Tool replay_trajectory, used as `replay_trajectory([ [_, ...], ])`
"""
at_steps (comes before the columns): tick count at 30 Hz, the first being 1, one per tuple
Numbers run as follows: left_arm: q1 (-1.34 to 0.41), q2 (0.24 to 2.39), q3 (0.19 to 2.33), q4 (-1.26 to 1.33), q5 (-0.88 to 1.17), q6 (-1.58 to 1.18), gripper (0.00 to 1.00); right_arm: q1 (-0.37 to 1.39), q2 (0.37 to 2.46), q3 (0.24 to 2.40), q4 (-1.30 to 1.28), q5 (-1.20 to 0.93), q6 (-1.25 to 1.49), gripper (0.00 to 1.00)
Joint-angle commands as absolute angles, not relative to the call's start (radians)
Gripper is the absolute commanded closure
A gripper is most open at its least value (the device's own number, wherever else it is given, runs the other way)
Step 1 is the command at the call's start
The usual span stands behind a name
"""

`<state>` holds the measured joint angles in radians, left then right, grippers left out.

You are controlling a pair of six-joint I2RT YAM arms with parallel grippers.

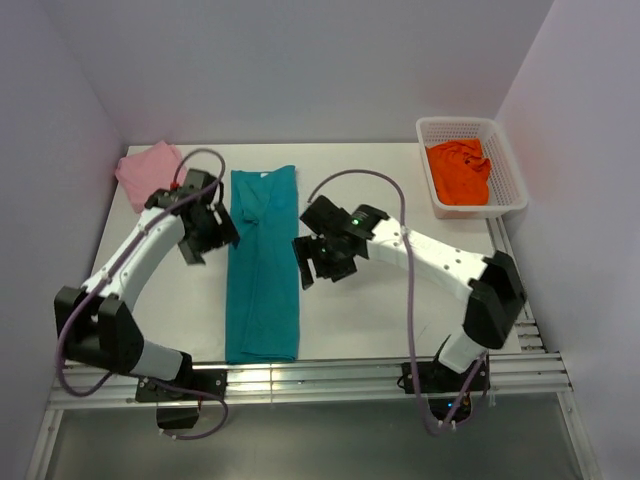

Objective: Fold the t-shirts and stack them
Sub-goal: Fold the tshirt

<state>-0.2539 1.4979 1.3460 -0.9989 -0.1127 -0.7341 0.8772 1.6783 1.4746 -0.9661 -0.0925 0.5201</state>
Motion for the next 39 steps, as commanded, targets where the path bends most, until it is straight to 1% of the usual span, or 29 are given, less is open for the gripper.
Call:
replay_trajectory([
  [1,-0.317,1.3,1.165,-1.104,-0.143,-0.866,0.16,0.877,1.49,1.294,-0.795,-0.13,0.636,0.19],
  [2,-0.369,1.263,1.119,-1.109,-0.14,-0.917,0.17,0.877,1.447,1.238,-0.757,-0.141,0.693,0.19],
  [3,-0.397,1.19,1.032,-1.109,-0.138,-0.94,0.18,0.877,1.363,1.126,-0.712,-0.182,0.724,0.19],
  [5,-0.452,1.114,0.944,-1.103,-0.124,-1.0,0.2,0.879,1.278,1.01,-0.567,-0.204,0.837,0.19],
  [6,-0.457,1.038,0.866,-1.103,-0.12,-1.014,0.22,0.88,1.205,0.908,-0.516,-0.221,0.874,0.19],
  [7,-0.459,0.996,0.827,-1.104,-0.111,-1.029,0.26,0.884,1.172,0.863,-0.432,-0.239,0.908,0.19],
  [9,-0.46,0.881,0.749,-1.094,-0.086,-1.052,0.29,0.89,1.088,0.777,-0.382,-0.23,0.985,0.19],
  [11,-0.459,0.801,0.707,-1.092,-0.055,-1.058,0.3,0.899,1.045,0.744,-0.361,-0.201,1.028,0.19],
  [12,-0.462,0.789,0.687,-1.079,-0.051,-1.052,0.38,0.902,1.017,0.741,-0.36,-0.192,1.037,0.19],
  [14,-0.489,0.796,0.689,-1.088,-0.054,-1.061,0.41,0.903,1.012,0.742,-0.373,-0.176,1.064,0.19],
  [17,-0.499,0.848,0.701,-1.104,-0.032,-1.057,0.5,0.914,1.049,0.756,-0.399,-0.158,1.103,0.19],
  [18,-0.5,0.879,0.696,-1.083,-0.016,-1.054,0.54,0.929,1.063,0.758,-0.393,-0.15,1.12,0.19],
  [19,-0.511,0.89,0.69,-1.075,-0.009,-1.06,0.55,0.942,1.069,0.755,-0.379,-0.14,1.141,0.19],
  [21,-0.526,0.89,0.664,-1.071,0.009,-1.106,0.51,0.983,1.083,0.744,-0.358,-0.112,1.224,0.19],
  [23,-0.545,0.873,0.651,-1.097,0.005,-1.147,0.54,1.021,1.097,0.753,-0.339,-0.077,1.284,0.19],
  [25,-0.575,0.858,0.653,-1.095,-0.026,-1.167,0.52,1.087,1.143,0.773,-0.353,-0.015,1.301,0.19],
  [27,-0.597,0.87,0.667,-1.118,-0.057,-1.206,0.41,1.117,1.214,0.81,-0.367,-0.003,1.319,0.19],
  [28,-0.616,0.879,0.669,-1.129,-0.087,-1.228,0.33,1.146,1.235,0.825,-0.377,-0.002,1.324,0.19],
  [29,-0.629,0.899,0.664,-1.134,-0.094,-1.267,0.29,1.16,1.27,0.85,-0.377,0.02,1.333,0.19],
  [30,-0.64,0.917,0.672,-1.15,-0.106,-1.279,0.28,1.175,1.284,0.863,-0.377,0.023,1.333,0.19],
  [31,-0.656,0.94,0.684,-1.17,-0.141,-1.29,0.21,1.189,1.299,0.879,-0.394,0.034,1.335,0.19],
  [32,-0.667,0.98,0.71,-1.211,-0.159,-1.325,0.17,1.209,1.319,0.909,-0.406,0.038,1.335,0.18],
  [33,-0.681,0.994,0.713,-1.216,-0.169,-1.341,0.1,1.216,1.324,0.919,-0.416,0.046,1.335,0.18],
  [36,-0.701,0.993,0.637,-1.152,-0.095,-1.354,0.08,1.235,1.33,0.913,-0.399,0.043,1.341,0.18],
  [39,-0.718,0.927,0.583,-1.129,-0.1,-1.402,0.13,1.235,1.339,0.899,-0.365,0.035,1.33,0.18],
])
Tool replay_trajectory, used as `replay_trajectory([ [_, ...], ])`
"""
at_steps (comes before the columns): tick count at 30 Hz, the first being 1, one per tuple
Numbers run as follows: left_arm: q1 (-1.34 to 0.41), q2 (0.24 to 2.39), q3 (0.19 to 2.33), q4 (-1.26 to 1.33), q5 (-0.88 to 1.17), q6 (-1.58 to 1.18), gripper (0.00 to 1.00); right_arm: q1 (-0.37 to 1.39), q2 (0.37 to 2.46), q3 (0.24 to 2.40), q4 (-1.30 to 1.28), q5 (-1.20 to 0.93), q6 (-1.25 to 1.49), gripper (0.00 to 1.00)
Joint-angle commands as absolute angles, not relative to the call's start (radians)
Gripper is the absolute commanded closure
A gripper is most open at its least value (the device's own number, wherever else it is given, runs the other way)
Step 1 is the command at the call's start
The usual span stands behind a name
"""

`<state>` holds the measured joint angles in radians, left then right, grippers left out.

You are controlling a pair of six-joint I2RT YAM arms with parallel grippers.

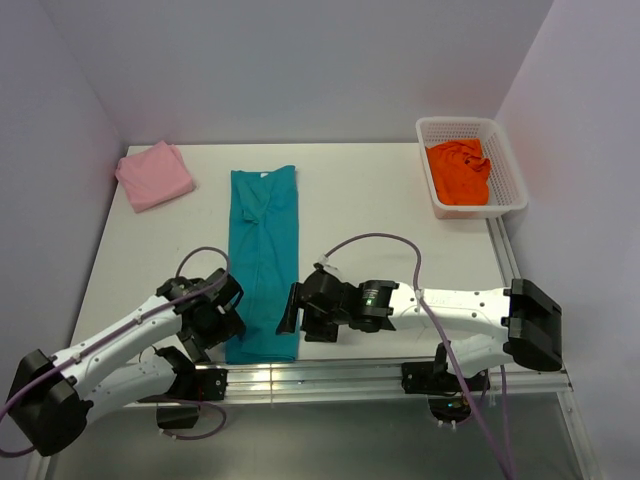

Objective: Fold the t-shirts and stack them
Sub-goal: Fold the tshirt

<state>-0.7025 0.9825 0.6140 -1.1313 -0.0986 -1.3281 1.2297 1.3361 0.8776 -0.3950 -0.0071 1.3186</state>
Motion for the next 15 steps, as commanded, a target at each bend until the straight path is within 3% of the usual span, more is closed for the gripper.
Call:
replay_trajectory([
  [1,-0.729,0.91,0.578,-1.132,-0.107,-1.437,0.14,1.235,1.347,0.902,-0.365,0.029,1.31,0.18],
  [8,-0.765,0.911,0.581,-1.132,-0.169,-1.538,0.22,1.227,1.44,0.934,-0.371,0.005,1.221,0.18],
  [9,-0.768,0.923,0.584,-1.135,-0.172,-1.548,0.28,1.22,1.445,0.93,-0.359,0.005,1.213,0.18],
  [15,-0.788,1.003,0.586,-1.089,-0.141,-1.574,0.39,1.177,1.445,0.904,-0.344,-0.049,1.172,0.18],
])
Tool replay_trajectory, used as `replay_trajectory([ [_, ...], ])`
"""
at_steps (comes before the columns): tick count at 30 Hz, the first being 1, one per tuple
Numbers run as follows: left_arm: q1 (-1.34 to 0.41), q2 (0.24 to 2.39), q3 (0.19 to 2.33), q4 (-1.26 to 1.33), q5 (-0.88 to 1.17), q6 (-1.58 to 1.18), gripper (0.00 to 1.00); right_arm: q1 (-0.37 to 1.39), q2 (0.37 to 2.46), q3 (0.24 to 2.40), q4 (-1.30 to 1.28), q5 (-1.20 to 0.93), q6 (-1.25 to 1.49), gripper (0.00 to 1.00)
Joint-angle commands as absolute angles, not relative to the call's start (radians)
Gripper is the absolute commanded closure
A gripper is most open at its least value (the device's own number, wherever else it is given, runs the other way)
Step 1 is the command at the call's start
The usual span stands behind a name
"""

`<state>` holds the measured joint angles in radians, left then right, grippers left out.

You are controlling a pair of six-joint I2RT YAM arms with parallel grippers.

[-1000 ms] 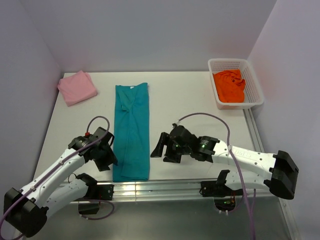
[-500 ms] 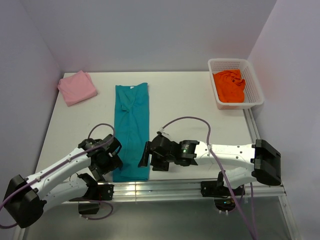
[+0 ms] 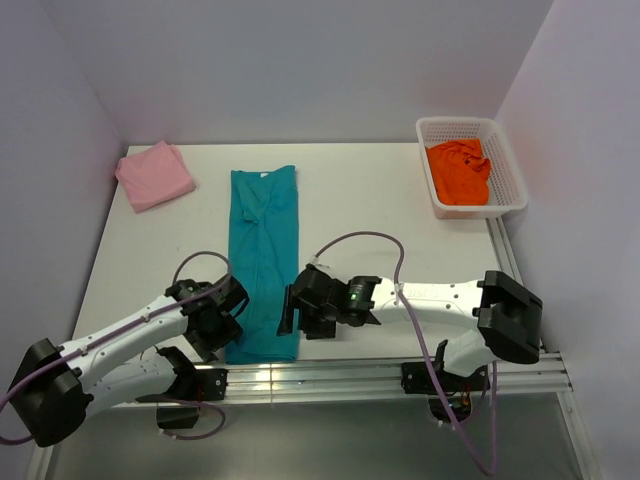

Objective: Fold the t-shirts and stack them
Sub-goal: Fold the tshirt

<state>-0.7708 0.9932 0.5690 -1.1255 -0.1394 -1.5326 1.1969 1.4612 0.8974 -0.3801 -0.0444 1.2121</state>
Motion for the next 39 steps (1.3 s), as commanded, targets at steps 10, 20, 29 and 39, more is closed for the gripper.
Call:
replay_trajectory([
  [10,-0.796,1.022,0.496,-1.002,-0.112,-1.615,0.51,1.118,1.41,0.859,-0.342,-0.074,1.127,0.18],
  [20,-0.833,1.017,0.431,-0.947,-0.084,-1.666,0.68,1.127,1.492,0.802,-0.213,-0.135,1.183,0.23],
  [29,-0.854,1.006,0.41,-0.927,-0.078,-1.657,0.79,1.206,1.585,0.821,-0.184,-0.147,1.25,0.38],
  [39,-0.861,1.0,0.405,-0.908,-0.086,-1.635,0.83,1.255,1.586,0.775,-0.184,-0.123,1.327,0.58],
])
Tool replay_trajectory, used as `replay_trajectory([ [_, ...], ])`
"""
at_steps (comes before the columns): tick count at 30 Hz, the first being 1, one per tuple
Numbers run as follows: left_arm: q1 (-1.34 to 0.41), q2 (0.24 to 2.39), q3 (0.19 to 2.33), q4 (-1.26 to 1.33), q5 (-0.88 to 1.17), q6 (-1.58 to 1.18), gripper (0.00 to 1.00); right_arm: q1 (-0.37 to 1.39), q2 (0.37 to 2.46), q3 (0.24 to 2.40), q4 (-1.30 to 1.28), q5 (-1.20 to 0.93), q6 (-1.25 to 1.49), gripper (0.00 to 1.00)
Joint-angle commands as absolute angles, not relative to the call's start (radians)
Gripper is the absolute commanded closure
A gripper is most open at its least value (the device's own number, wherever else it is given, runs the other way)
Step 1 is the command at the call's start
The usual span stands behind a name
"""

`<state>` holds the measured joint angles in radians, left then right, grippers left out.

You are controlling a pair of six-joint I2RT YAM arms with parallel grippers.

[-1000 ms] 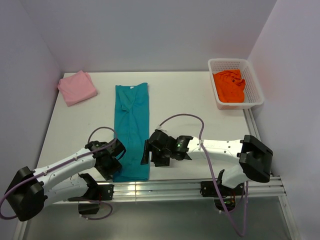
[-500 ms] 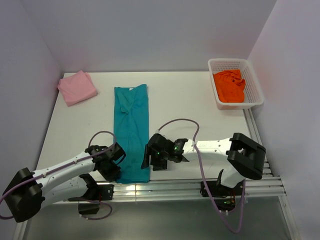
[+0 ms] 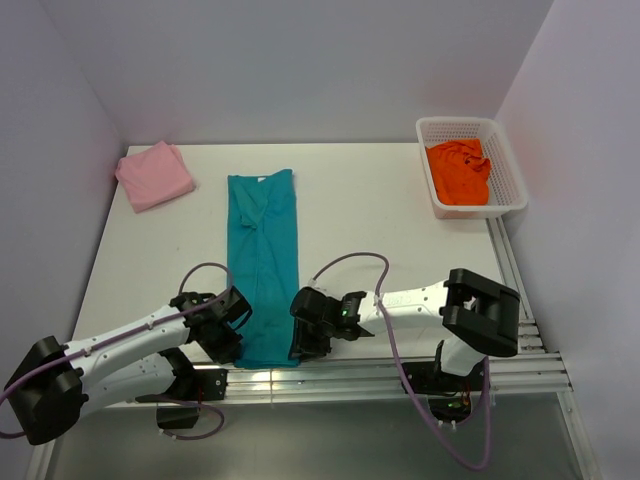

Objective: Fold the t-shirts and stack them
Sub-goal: Fold the tshirt

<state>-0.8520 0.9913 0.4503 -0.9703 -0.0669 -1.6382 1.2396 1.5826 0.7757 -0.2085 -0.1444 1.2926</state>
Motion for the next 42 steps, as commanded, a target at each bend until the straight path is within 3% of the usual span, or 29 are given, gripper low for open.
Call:
replay_trajectory([
  [1,-0.862,0.999,0.403,-0.908,-0.086,-1.634,0.85,1.256,1.594,0.773,-0.181,-0.121,1.33,0.67],
  [4,-0.861,0.994,0.403,-0.905,-0.086,-1.628,0.88,1.261,1.6,0.765,-0.187,-0.115,1.333,0.87],
  [12,-0.862,0.974,0.406,-0.908,-0.087,-1.608,0.99,1.261,1.603,0.759,-0.189,-0.101,1.336,1.0],
  [23,-0.861,0.922,0.67,-1.114,-0.161,-1.563,1.0,1.249,1.542,0.994,-0.513,-0.025,1.246,1.0],
  [30,-0.839,1.011,0.85,-1.167,-0.222,-1.499,1.0,1.146,1.534,1.118,-0.638,-0.023,1.164,1.0],
  [42,-0.58,1.179,0.994,-1.063,-0.21,-1.237,1.0,0.945,1.634,1.298,-0.735,-0.066,0.985,1.0],
])
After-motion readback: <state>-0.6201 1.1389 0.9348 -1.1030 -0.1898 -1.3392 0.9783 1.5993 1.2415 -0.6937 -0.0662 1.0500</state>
